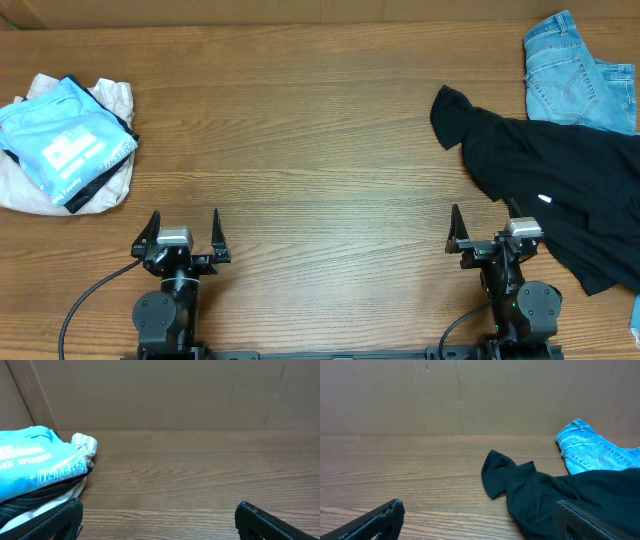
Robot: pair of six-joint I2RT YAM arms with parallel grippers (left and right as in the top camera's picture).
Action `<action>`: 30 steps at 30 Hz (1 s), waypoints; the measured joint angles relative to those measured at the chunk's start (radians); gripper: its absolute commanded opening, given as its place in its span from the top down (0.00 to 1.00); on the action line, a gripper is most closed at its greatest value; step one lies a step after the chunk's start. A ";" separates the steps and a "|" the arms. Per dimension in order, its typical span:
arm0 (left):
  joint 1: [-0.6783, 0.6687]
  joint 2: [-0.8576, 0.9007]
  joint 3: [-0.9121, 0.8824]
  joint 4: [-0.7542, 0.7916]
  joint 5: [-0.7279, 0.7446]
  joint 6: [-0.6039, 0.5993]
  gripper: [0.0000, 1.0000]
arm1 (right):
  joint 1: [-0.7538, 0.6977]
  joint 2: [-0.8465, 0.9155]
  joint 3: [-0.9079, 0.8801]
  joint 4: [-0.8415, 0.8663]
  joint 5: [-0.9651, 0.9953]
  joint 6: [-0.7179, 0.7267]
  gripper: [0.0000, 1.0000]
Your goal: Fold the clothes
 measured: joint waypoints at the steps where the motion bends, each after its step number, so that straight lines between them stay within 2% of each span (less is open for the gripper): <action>1: 0.000 0.000 0.000 0.000 0.000 -0.007 0.00 | 0.005 0.001 -0.002 0.016 0.008 0.003 0.00; 8: -0.001 0.000 0.000 0.000 0.000 -0.051 0.00 | 0.039 0.002 -0.002 0.052 0.038 0.016 0.00; 30: -0.001 0.000 0.000 0.000 0.000 -0.053 0.00 | 0.039 0.002 -0.002 0.052 0.050 0.019 0.00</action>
